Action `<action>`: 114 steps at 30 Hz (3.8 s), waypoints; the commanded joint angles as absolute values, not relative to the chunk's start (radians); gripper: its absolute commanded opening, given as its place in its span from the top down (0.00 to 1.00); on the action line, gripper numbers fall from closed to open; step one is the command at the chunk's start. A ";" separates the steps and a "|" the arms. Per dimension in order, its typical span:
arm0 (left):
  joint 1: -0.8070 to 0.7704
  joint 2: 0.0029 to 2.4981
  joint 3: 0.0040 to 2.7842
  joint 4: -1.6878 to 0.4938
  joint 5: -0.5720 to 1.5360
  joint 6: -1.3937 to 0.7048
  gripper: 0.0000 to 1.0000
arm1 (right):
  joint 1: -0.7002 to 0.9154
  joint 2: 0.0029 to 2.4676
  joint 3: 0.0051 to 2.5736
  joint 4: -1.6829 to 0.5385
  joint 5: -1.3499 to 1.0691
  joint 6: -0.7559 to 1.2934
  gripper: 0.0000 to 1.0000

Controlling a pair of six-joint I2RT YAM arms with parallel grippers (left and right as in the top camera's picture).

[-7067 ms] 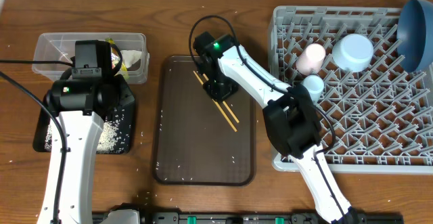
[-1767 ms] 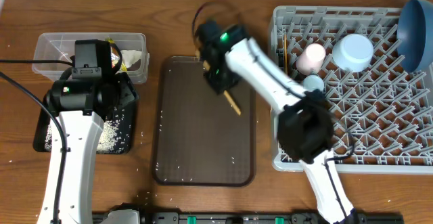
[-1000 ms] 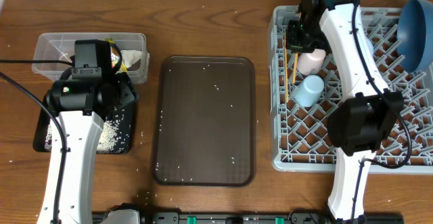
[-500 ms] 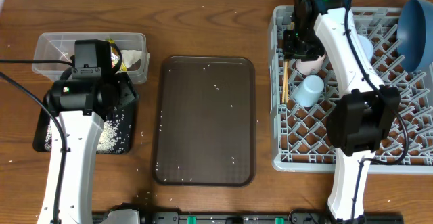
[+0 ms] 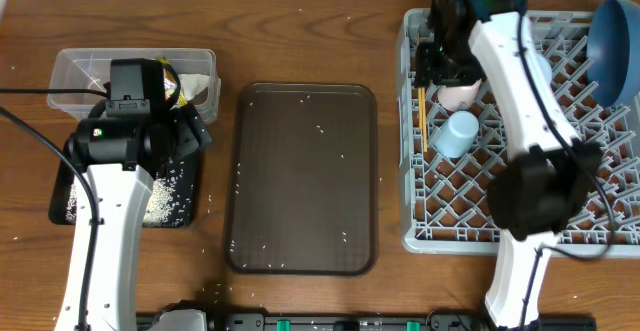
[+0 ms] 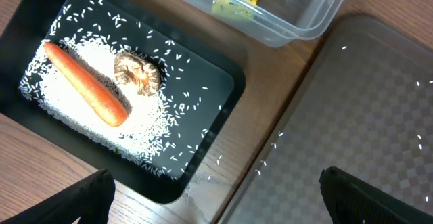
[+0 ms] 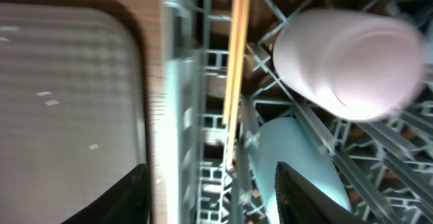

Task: Sort waste into correct bins and load items into the dishwasher rack

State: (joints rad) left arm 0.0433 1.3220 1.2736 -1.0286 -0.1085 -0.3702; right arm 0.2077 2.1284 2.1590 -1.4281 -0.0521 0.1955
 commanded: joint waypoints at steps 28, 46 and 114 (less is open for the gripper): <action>0.047 1.326 1.278 -1.031 -0.117 -0.380 0.02 | 0.476 1.460 2.168 -1.475 0.052 0.089 0.01; 0.047 1.326 1.278 -1.032 -0.117 -0.380 0.02 | 0.115 0.879 1.219 -0.616 0.017 0.065 0.01; 0.047 1.311 1.277 -1.031 -0.117 -0.380 0.02 | -0.012 0.006 0.006 -0.070 -0.049 0.081 0.01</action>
